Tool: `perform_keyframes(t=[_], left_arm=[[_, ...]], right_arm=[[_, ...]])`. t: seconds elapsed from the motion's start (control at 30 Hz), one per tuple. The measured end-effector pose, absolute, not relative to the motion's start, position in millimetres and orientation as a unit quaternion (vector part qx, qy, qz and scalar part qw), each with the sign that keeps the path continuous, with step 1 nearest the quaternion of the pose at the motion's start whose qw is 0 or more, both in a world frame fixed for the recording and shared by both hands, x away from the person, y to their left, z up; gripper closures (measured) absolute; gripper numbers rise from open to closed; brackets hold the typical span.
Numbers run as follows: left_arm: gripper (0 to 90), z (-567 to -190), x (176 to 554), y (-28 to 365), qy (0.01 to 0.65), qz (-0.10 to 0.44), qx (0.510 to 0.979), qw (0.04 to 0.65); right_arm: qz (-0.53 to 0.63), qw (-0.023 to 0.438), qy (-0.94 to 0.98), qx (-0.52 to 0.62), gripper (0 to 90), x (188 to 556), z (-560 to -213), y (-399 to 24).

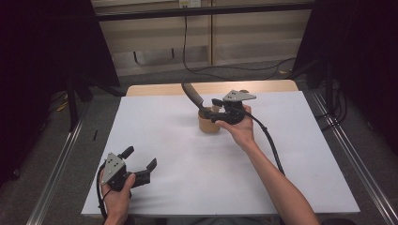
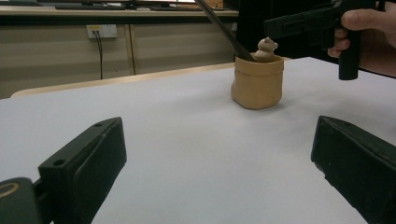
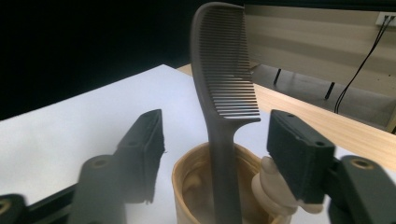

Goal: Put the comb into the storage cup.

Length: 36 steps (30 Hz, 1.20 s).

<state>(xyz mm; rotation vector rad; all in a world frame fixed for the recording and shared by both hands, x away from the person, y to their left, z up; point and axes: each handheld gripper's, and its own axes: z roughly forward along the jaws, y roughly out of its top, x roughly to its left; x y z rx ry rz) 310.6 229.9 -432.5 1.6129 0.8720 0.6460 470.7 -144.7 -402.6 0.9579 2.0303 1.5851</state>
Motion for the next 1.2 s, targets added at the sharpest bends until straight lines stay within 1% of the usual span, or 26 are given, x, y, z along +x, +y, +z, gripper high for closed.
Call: perform_keyframes(t=[0.17,0.23,0.33,0.37,0.4,0.43,0.57,0.7,1.2], left_arm=[[3.4,-433,312,229,0.374,0.273,0.682,0.566],[3.4,-433,312,229,0.374,0.275,0.683,0.563],[3.4,-434,313,229,0.378,0.273,0.683,0.563],[3.4,-434,313,230,0.378,0.275,0.683,0.562],[3.4,-434,314,229,0.379,0.275,0.682,0.562],[3.4,-434,314,229,0.379,0.274,0.682,0.562],[3.4,-434,314,230,0.381,0.274,0.683,0.56],[3.4,-434,314,231,0.384,0.277,0.682,0.558],[3.4,-435,314,229,0.382,0.275,0.683,0.558]], right_arm=[[0.569,0.192,0.719,0.349,28.0,468,-400,-149],[0.566,0.196,0.718,0.355,20.9,468,-400,-150],[0.558,0.208,0.718,0.361,15.3,468,-400,-152],[0.559,0.208,0.716,0.363,15.3,467,-400,-153],[0.561,0.207,0.714,0.364,13.4,466,-399,-154],[0.561,0.21,0.713,0.363,10.0,466,-399,-154],[0.56,0.218,0.708,0.372,2.3,463,-400,-157],[0.558,0.223,0.7,0.385,0.4,460,-402,-160],[0.545,0.262,0.689,0.4,0.3,449,-396,-176]])
